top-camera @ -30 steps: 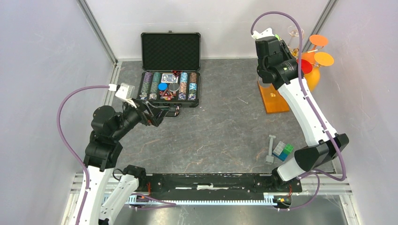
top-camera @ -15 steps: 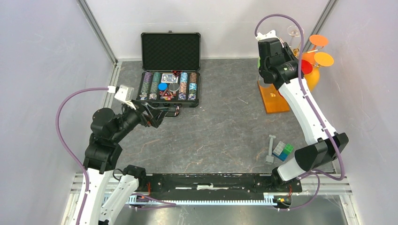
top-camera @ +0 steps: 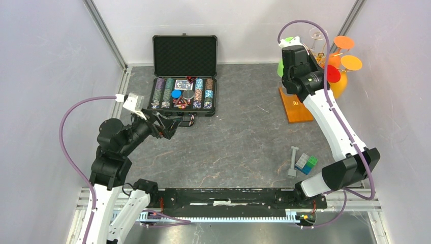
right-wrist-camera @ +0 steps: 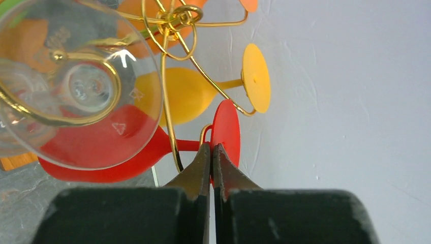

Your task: Take the wine glass off the wine glass rack

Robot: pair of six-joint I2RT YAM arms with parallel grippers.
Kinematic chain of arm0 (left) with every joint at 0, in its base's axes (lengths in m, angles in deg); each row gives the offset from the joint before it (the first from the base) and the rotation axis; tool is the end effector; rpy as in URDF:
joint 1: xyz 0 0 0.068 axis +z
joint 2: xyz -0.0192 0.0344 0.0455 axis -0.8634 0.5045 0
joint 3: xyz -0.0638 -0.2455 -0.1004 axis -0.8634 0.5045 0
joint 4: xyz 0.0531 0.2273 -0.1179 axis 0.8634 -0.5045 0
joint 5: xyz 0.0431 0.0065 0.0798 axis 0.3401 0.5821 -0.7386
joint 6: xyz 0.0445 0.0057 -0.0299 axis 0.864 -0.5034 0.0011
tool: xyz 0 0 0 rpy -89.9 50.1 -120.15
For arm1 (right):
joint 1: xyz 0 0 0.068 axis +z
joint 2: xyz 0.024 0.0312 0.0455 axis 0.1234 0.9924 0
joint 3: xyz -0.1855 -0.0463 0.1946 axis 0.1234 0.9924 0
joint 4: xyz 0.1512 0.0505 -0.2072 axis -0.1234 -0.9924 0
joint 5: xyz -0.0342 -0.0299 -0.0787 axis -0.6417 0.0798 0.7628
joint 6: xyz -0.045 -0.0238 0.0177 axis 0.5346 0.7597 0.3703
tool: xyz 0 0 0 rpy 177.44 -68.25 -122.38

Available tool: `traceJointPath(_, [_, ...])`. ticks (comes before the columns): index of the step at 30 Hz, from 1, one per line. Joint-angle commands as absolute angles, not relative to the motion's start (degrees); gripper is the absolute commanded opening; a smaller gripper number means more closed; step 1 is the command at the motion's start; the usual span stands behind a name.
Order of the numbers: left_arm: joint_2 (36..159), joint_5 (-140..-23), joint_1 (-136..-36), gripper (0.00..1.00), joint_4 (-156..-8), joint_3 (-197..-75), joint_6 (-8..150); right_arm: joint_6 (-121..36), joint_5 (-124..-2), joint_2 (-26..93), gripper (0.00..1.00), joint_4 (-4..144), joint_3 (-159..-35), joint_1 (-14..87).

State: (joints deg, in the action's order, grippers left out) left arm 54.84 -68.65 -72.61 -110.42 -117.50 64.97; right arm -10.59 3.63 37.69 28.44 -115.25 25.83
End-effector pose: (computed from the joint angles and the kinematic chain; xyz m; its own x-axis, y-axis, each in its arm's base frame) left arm 0.1055 -0.0373 0.3892 -0.2538 -0.2264 -0.9404 0.5075 0.7965 -0.3288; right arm 0.3015 0.0701 0.4210 -0.6912 -0.4683 -0.5503 0.2338 0.5757 -0.7836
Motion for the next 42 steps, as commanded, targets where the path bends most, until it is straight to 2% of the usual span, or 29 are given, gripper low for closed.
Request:
traceJointPath(1, [54.31, -68.72, -72.78, 1.0, -108.09, -117.4, 67.0, -9.14, 7.41, 35.61, 0.0, 29.08, -113.52, 25.62])
traceJointPath(14, [53.92, -69.23, -72.8, 1.0, -107.91, -117.22, 67.18, -4.03, 16.93, 36.39, 0.0, 29.5, -115.38, 32.37])
traceJointPath(21, [54.0, -69.34, -72.8, 1.0, -107.76, -117.22, 67.26, -4.84, 14.95, 37.98, 0.0, 27.67, -117.58, 35.03])
traceJointPath(30, [53.84, -69.69, -72.79, 1.0, -108.26, -117.4, 67.53, 0.46, 13.73, 42.61, 0.0, 32.45, -120.34, 34.48])
traceJointPath(42, [54.58, -69.77, -72.77, 1.0, -108.27, -117.65, 67.44, 3.73, 12.52, 42.72, 0.0, 39.36, -120.96, 27.84])
